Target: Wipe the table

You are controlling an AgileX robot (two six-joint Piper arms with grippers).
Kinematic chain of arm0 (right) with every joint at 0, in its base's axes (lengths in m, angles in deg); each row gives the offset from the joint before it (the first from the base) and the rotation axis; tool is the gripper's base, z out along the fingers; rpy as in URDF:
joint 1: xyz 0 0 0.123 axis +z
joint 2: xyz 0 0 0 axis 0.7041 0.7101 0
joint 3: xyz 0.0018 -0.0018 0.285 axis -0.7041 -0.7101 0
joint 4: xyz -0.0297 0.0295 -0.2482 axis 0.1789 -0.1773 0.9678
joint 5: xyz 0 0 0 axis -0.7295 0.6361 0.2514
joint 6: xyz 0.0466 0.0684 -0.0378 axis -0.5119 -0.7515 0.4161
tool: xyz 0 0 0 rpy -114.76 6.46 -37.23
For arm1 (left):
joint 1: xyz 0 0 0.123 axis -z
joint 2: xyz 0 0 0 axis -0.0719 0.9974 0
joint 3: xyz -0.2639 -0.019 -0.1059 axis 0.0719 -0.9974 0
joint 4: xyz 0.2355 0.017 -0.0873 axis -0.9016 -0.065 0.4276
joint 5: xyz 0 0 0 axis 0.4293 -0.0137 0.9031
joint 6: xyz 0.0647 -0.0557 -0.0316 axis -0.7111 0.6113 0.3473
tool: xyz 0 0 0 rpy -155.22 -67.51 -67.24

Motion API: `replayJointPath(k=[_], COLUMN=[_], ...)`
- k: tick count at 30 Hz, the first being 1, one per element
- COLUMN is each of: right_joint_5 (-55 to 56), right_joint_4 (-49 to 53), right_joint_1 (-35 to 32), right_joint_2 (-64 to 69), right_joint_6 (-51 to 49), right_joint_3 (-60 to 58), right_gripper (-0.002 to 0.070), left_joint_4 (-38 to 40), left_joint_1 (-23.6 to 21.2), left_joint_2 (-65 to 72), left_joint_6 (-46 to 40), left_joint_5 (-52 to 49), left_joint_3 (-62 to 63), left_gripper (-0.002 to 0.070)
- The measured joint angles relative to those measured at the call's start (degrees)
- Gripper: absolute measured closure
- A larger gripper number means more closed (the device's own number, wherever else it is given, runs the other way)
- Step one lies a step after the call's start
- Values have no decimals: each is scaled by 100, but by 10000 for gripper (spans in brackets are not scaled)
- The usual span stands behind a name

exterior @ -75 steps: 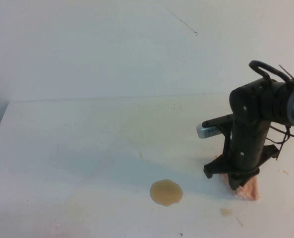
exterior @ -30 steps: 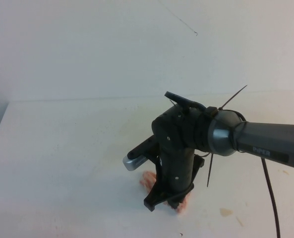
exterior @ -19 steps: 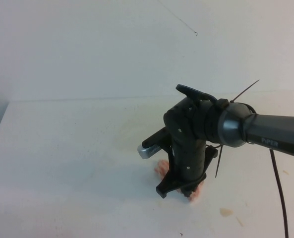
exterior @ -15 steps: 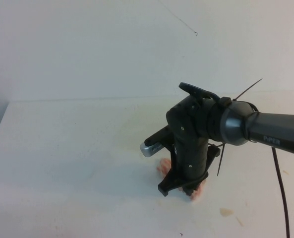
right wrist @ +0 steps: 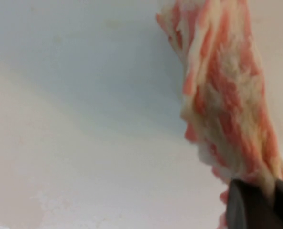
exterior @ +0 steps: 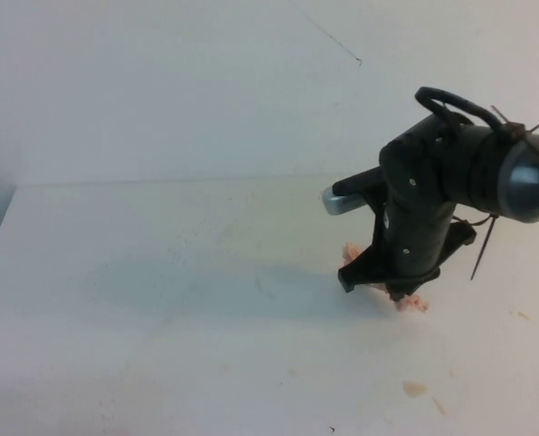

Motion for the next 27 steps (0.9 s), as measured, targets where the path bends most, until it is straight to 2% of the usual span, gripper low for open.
replayJointPath(k=[7, 14, 16, 18, 22, 27], right_joint_5=[643, 968, 954, 937, 925, 1053], right_joint_4=[594, 762, 736, 681, 504, 168], right_joint_1=[-345, -381, -381, -381, -381, -381], right_joint_2=[-674, -991, -991, -991, -1039, -1389], right_joint_6=[-817, -788, -745, -690, -590, -190], right_joint_3=[-1316, -2112, -2153, -2153, -2153, -2141], right_gripper=[680, 663, 618, 542, 347, 332], left_joint_4=[0, 0, 0, 0, 0, 0], left_joint_1=[0, 0, 0, 0, 0, 0], left_joint_2=[0, 0, 0, 0, 0, 0], left_joint_6=[0, 0, 0, 0, 0, 0], left_joint_5=[0, 0, 0, 0, 0, 0], left_joint_3=[0, 0, 0, 0, 0, 0], left_gripper=[676, 676, 676, 676, 676, 676])
